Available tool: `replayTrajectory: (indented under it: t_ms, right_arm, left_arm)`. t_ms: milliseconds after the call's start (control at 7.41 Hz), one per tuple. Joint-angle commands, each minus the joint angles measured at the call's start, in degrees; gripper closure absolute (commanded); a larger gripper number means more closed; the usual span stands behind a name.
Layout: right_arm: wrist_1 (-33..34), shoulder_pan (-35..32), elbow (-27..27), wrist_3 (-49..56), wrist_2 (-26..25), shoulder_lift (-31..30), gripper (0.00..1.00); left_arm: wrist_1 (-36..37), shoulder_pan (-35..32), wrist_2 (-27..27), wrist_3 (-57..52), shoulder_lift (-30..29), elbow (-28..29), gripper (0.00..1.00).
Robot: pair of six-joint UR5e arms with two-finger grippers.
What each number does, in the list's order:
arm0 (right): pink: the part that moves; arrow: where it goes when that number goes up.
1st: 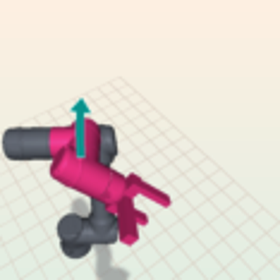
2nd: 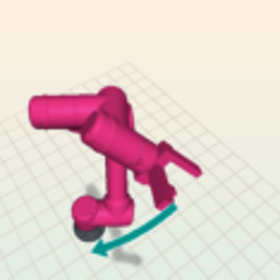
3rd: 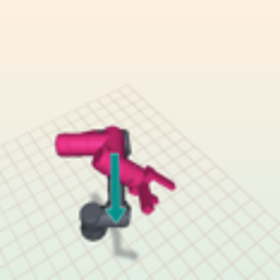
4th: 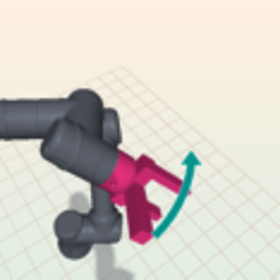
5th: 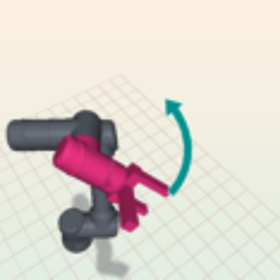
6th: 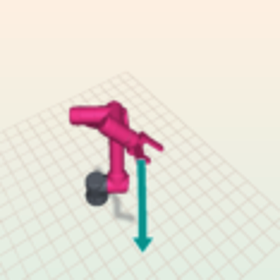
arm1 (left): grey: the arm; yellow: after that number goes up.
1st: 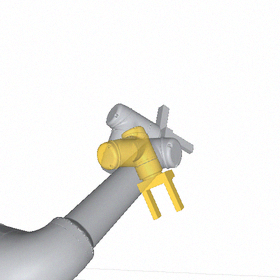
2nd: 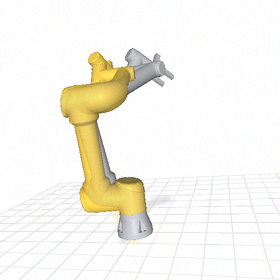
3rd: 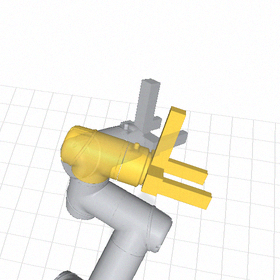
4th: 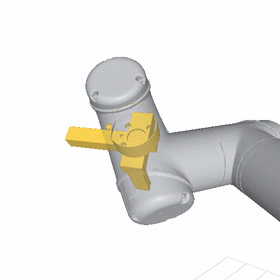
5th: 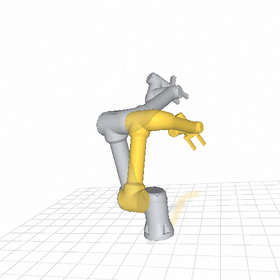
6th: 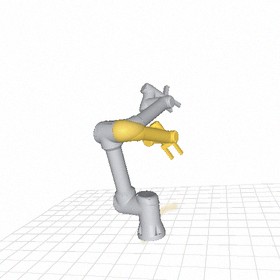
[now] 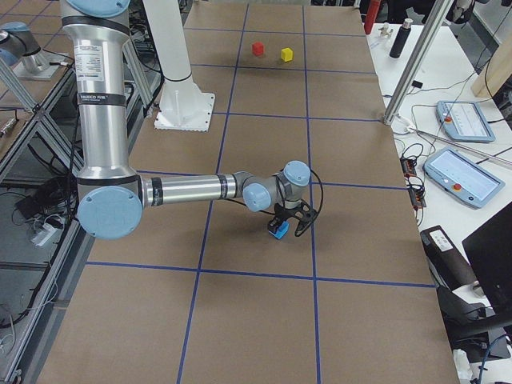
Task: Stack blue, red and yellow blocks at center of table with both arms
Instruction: 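Carry the blue cube with the right gripper to the table center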
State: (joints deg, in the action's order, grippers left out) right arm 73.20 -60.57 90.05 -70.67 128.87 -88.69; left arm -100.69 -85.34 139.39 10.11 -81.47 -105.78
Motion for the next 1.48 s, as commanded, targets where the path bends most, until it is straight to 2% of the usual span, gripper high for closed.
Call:
replayTrajectory:
  t_ms: [0, 135, 270, 540, 810, 945, 1080, 1215, 1349]
  right_arm:
    - [0.01, -0.08, 4.57, -0.34, 0.15, 0.79, 1.00]
    - [0.01, -0.16, 7.39, -0.52, -0.02, 1.84, 1.00]
    - [0.27, 0.10, 7.59, -1.04, -0.02, 5.59, 1.00]
    - [0.71, 4.99, 7.68, -2.63, -1.15, 13.06, 1.00]
    - [1.33, 12.89, 7.51, -2.89, -5.63, 19.31, 1.00]
    - [5.94, 16.67, 7.51, -5.33, -8.86, 23.95, 1.00]
    - [13.56, 20.02, 7.07, -6.13, -12.73, 30.52, 1.00]
    - [17.55, 21.53, 7.50, -7.10, -13.37, 33.29, 1.00]
    - [17.76, 24.24, 6.98, -7.63, -15.47, 36.01, 1.00]
  left_arm:
    - [-0.04, 0.00, 0.00, 0.00, 0.00, -0.12, 0.00]
    - [0.05, 0.00, 0.00, 0.00, 0.00, -0.47, 0.00]
    - [-0.04, 0.00, 0.00, 0.00, 0.00, -0.48, 0.00]
    - [0.14, 0.08, 0.00, 0.09, 0.00, -0.48, 0.00]
    - [0.14, 0.08, 0.00, 0.09, 0.09, -0.30, 0.00]
    - [0.14, 0.08, 0.00, 0.26, 0.09, -0.39, 0.00]
    - [0.14, 0.08, 0.00, 0.26, 0.09, -0.39, 0.00]
    - [0.14, 0.08, 0.00, 0.26, 0.09, -0.30, 0.00]
    - [0.14, 0.08, 0.00, 0.18, 0.17, -0.21, 0.00]
